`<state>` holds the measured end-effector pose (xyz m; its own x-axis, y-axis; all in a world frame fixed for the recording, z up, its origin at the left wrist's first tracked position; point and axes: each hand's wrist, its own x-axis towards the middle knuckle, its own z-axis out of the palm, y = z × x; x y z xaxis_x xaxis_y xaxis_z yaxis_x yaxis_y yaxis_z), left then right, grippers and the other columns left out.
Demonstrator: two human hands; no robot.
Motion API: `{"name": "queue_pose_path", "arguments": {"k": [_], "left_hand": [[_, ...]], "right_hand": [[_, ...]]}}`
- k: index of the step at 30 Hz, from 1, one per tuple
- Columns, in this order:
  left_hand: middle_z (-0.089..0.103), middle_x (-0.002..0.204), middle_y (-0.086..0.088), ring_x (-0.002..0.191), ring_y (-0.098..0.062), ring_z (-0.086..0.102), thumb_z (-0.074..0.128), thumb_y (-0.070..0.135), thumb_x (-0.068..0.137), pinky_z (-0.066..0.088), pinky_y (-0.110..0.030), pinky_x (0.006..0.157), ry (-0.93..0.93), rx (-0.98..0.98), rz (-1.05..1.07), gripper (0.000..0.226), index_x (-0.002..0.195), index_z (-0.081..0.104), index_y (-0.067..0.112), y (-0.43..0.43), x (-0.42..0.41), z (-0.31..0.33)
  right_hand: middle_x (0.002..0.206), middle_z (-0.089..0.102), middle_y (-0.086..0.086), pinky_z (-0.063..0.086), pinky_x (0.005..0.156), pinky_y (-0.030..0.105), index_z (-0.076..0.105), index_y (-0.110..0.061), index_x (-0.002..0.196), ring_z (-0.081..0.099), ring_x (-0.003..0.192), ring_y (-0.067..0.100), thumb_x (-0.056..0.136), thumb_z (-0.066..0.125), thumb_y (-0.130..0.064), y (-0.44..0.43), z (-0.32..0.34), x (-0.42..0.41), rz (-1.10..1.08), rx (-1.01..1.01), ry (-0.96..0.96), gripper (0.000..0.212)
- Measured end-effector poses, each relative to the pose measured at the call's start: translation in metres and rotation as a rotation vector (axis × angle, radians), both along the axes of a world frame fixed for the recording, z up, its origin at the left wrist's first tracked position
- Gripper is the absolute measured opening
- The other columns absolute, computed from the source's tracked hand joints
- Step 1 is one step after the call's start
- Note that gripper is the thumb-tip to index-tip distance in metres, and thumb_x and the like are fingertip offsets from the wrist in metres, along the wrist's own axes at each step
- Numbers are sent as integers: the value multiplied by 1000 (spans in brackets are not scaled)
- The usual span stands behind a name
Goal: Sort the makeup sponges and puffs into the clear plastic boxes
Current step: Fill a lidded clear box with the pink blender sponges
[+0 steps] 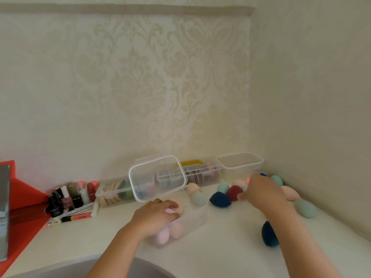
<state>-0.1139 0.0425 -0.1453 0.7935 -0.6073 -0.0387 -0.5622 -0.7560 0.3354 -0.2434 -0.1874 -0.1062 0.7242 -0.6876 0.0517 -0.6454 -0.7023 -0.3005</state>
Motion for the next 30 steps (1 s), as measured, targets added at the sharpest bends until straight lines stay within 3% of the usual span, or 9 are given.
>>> {"name": "queue_pose_path", "arguments": {"k": [3,6,10,13,15,17,20,23,30], "left_hand": [[45,124,11,122,-11,41,41,50,90,33,-27,97,10,6,9,33,123,46,53,-1,-1,2],[44,127,10,124,-12,40,42,51,90,32,-27,97,16,8,14,34,124,45,53,-2,-2,3],[43,131,8,125,-13,39,41,52,90,32,-28,97,24,14,9,36,126,44,53,-1,-2,2],[43,133,7,126,-14,37,41,52,91,32,-29,99,19,20,4,36,127,44,52,0,-2,2],[42,133,7,127,-14,37,41,52,91,32,-29,99,16,20,4,36,127,44,52,0,-2,2],[42,134,7,127,-14,36,40,51,91,31,-28,98,14,25,4,37,128,43,52,0,-3,3],[42,134,7,127,-15,36,39,51,92,32,-29,97,2,37,-1,37,129,42,52,-1,-3,3],[41,135,7,128,-14,36,39,51,92,32,-29,97,0,41,4,38,129,41,52,-2,-3,2],[42,134,5,128,-15,35,38,49,91,32,-30,100,-9,56,8,40,131,41,50,-3,-3,2]], "right_hand": [[74,46,-5,42,65,24,40,-20,74,54,83,18,87,61,-37,-14,-9,-27,-85,-28,98,29],[69,45,-5,40,63,23,42,-18,74,52,80,16,87,60,-37,-19,-23,-30,-141,-103,166,30],[74,45,-6,38,61,21,46,-17,95,55,85,16,91,55,-24,-20,-35,-29,-128,-267,193,13],[102,55,-1,37,70,22,51,-14,114,57,106,17,93,46,-17,-24,-38,-25,-96,-322,264,21],[92,49,-4,36,73,22,53,-16,116,54,111,15,93,47,-18,-22,-34,-25,-85,-299,333,24],[84,48,-2,38,72,24,57,-15,109,57,106,18,91,52,-22,-19,-28,-27,-63,-240,222,20],[103,53,5,37,73,26,50,-11,102,56,99,25,89,54,-25,-8,-12,-29,19,-163,-166,19],[105,49,2,37,61,24,49,-18,101,52,85,19,90,49,-23,13,12,-15,211,-17,-367,12],[96,59,-2,38,61,19,62,-15,103,54,86,14,81,64,-16,56,14,39,558,98,-220,22]]}}
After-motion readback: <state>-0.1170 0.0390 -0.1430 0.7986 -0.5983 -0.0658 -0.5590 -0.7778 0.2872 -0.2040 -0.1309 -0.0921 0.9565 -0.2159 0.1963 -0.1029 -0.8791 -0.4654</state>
